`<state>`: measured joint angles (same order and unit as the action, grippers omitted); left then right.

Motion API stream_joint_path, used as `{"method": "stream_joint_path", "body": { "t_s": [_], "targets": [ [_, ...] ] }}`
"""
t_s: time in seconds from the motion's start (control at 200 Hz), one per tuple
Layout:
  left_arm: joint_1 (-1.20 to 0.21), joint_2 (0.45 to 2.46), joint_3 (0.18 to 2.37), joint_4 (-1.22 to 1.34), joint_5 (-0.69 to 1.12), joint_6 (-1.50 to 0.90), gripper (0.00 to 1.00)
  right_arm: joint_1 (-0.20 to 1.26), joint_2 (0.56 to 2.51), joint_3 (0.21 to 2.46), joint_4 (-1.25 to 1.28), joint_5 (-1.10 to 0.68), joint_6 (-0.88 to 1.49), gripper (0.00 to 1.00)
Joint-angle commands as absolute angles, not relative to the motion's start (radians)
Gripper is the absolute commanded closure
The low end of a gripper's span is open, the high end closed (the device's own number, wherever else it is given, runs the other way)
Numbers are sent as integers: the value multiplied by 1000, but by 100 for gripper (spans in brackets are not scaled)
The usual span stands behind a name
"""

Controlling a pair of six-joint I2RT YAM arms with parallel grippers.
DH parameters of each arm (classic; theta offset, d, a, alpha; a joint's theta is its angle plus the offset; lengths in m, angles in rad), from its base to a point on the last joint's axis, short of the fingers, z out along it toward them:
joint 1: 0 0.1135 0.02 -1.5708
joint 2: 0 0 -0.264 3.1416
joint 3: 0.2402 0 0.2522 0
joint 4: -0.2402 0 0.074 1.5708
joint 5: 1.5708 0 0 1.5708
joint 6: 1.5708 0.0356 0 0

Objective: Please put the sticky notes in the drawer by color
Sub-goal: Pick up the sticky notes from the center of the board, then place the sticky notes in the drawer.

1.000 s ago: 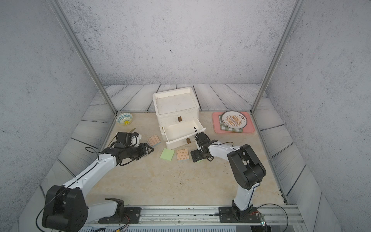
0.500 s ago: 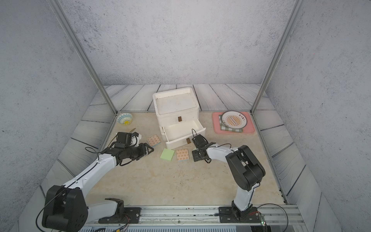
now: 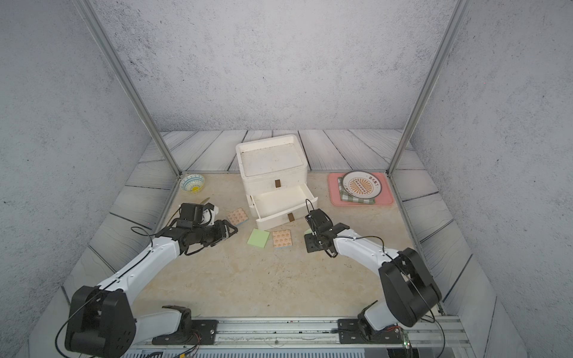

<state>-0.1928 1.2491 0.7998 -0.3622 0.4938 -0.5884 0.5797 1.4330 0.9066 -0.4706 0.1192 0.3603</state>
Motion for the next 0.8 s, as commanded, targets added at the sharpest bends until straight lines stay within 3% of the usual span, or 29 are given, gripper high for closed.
{"method": "stream_joint_path", "body": {
  "t_s": [0.0, 0.225, 0.796],
  "targets": [
    [-195, 1256, 829, -361, 503, -590, 42, 579, 1323, 990, -600, 100, 372, 35],
    [-196, 1267, 833, -341, 510, -604, 42, 580, 1303, 1227, -722, 49, 346, 35],
    [-196, 1272, 867, -361, 509, -593, 42, 580, 1767, 1587, -504, -5, 304, 35]
  ]
}}
